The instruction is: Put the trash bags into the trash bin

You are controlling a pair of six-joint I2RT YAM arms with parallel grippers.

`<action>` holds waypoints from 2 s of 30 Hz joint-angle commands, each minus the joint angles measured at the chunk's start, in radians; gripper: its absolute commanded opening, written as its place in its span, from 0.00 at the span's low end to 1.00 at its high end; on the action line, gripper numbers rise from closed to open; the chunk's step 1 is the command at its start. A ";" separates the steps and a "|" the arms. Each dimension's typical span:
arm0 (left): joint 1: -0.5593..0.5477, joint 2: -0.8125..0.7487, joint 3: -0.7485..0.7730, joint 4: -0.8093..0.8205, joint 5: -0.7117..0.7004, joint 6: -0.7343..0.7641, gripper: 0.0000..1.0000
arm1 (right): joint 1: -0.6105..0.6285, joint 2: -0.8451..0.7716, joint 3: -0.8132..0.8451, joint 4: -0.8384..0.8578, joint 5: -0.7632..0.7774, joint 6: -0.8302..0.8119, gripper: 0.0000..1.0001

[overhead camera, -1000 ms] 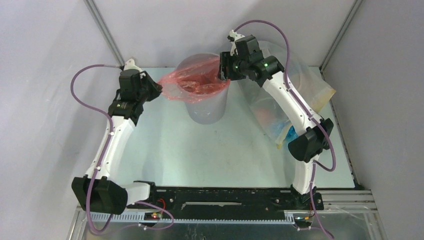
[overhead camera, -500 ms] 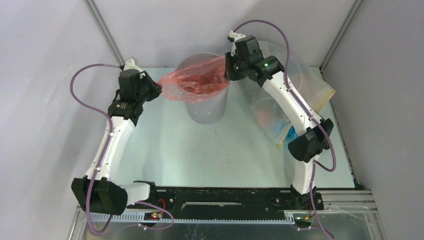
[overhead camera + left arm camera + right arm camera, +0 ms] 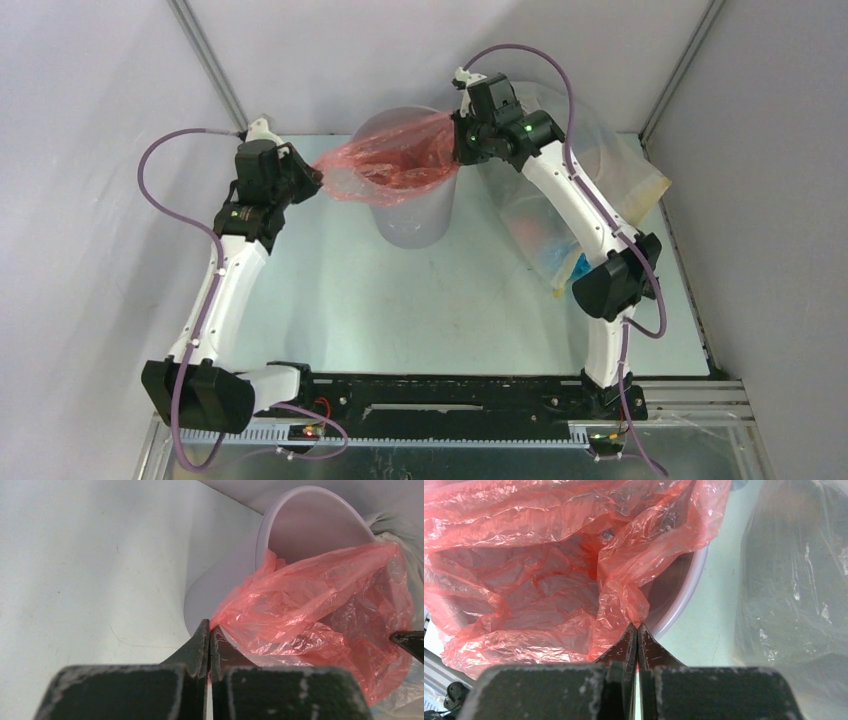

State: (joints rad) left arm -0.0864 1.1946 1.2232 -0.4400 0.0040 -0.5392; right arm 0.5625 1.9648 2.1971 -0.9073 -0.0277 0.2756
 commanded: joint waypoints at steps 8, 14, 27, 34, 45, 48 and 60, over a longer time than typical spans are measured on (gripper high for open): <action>0.021 0.002 0.016 -0.037 -0.037 0.002 0.00 | -0.048 -0.220 -0.240 0.059 0.006 -0.020 0.00; 0.023 0.065 0.010 -0.034 -0.012 -0.017 0.00 | -0.081 -0.246 -0.382 0.137 -0.017 0.009 0.00; 0.026 0.274 0.075 0.055 0.077 -0.011 0.00 | -0.125 -0.011 -0.229 0.204 -0.065 0.012 0.07; 0.036 0.275 0.074 0.052 0.084 0.007 0.01 | -0.140 -0.039 -0.243 0.196 -0.103 0.002 0.22; 0.050 0.227 0.088 0.053 0.099 0.036 0.06 | -0.198 -0.221 -0.315 0.320 -0.238 -0.087 0.52; 0.051 0.240 0.094 0.053 0.109 0.039 0.05 | -0.204 -0.235 -0.296 0.366 -0.273 -0.122 0.62; 0.051 0.285 0.129 0.060 0.138 0.046 0.04 | -0.241 0.088 0.144 0.291 -0.476 -0.033 0.70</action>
State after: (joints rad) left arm -0.0425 1.4685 1.3075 -0.4049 0.1135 -0.5205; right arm 0.3248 1.9377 2.2150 -0.5671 -0.4271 0.1932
